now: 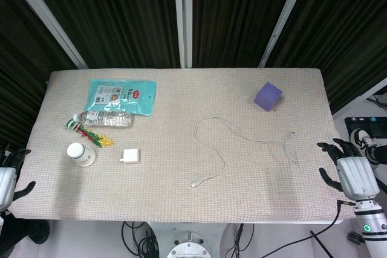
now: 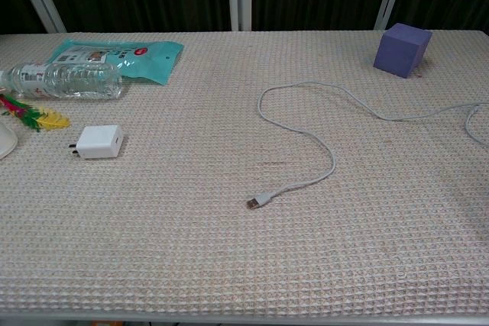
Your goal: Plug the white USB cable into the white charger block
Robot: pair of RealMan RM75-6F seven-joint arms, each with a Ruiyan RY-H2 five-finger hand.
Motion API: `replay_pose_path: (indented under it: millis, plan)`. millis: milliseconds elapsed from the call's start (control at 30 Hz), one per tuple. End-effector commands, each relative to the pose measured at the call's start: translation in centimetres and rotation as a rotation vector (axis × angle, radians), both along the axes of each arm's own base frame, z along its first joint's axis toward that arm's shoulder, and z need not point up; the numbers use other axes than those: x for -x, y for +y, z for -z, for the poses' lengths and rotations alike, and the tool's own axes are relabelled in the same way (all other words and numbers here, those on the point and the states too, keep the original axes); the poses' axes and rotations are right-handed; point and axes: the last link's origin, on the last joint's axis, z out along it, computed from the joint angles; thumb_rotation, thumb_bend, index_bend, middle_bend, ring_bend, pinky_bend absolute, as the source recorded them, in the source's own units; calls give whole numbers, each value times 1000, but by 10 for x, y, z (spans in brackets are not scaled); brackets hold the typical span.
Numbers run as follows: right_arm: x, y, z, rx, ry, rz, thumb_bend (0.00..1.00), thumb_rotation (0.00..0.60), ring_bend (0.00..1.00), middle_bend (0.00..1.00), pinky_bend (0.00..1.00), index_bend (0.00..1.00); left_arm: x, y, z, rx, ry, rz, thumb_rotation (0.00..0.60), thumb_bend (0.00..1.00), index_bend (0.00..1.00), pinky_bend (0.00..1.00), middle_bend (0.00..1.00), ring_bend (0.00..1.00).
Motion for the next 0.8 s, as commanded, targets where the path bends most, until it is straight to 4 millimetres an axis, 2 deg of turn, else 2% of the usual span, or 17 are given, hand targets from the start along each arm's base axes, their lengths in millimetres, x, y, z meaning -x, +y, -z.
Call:
replay_pose_path:
  millis: [33,233,367,500,567,667,800]
  plan:
    - [-2,-1,1,-7,-2,-7,268,600,144,319,187,227,0,0,2,-3,-7,2,600,145,221,0,203,34]
    - [-21,-13,13,-79,-16,-92,268,600,144,319,187,227,-2,1,7,8,-14,7,600,145,221,0,203,34]
    - [-52,-29,33,-208,-9,-202,267,600,144,319,187,221,-5,1,10,13,-21,16,600,145,221,0,203,34]
    - [-103,-52,67,-378,43,-352,262,600,143,318,185,210,-7,2,13,23,-25,27,600,145,221,0,203,34]
    - [-128,-60,89,-464,79,-411,216,600,125,300,150,209,-9,3,15,31,-23,33,600,145,221,0,203,34]
    - [-155,-66,118,-544,128,-475,143,600,96,287,93,206,-10,3,18,40,-21,40,600,145,221,0,203,34]
    - [-184,-75,158,-598,190,-545,123,600,89,293,76,221,-10,3,20,52,-22,39,600,145,221,0,201,34]
